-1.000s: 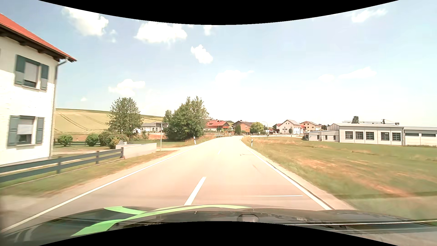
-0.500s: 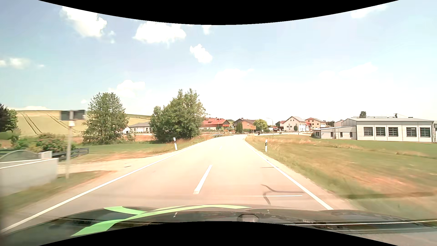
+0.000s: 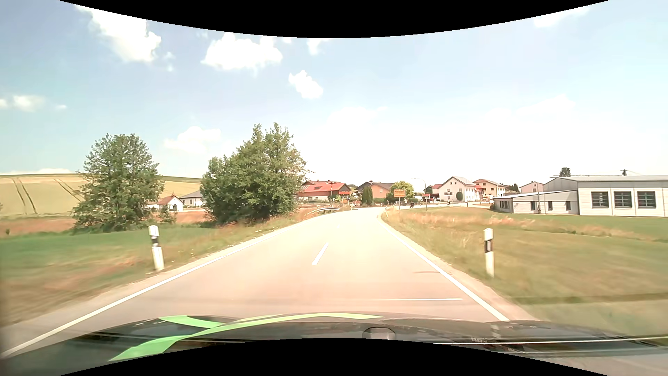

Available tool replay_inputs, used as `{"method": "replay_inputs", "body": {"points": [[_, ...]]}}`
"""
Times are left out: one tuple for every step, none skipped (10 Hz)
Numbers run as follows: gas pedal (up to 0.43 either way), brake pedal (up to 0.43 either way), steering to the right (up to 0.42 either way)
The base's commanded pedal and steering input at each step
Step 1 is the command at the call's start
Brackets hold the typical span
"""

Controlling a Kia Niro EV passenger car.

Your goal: Follow the waypoints while adhering to traffic rules and regulations

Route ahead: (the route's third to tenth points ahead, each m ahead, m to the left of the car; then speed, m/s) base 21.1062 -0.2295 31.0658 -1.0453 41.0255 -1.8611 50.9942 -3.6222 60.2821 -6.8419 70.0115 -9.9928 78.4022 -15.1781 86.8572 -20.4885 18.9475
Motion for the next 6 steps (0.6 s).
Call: {"method": "replay_inputs", "body": {"points": [[0.000, 0.000, 0.004], [0.000, 0.000, 0.004], [0.000, 0.000, 0.004], [0.000, 0.000, 0.006], [0.000, 0.000, 0.010], [0.000, 0.000, 0.013]]}}
